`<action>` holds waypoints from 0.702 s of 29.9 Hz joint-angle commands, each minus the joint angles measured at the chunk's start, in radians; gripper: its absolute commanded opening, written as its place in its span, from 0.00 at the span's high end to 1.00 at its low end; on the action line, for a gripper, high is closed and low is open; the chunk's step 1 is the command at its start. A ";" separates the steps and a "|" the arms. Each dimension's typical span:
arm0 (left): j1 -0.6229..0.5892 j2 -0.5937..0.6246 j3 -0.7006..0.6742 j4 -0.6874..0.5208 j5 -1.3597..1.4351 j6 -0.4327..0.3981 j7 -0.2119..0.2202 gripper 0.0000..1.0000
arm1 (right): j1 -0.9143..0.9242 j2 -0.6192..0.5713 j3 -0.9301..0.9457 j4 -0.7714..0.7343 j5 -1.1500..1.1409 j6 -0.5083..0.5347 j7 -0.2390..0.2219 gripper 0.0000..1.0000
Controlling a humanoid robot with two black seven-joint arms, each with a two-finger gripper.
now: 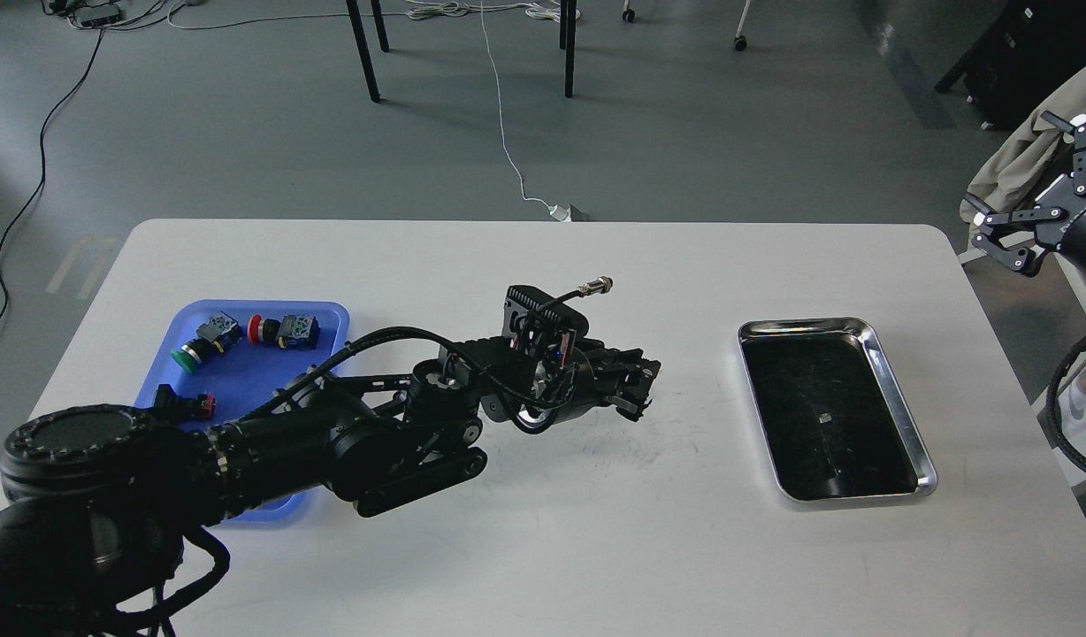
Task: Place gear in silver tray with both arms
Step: 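Carry the black gear with the left gripper toward the table center and release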
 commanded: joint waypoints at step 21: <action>0.062 0.000 0.021 -0.046 -0.002 0.000 0.014 0.72 | 0.000 0.002 0.002 0.002 -0.005 0.000 0.002 0.01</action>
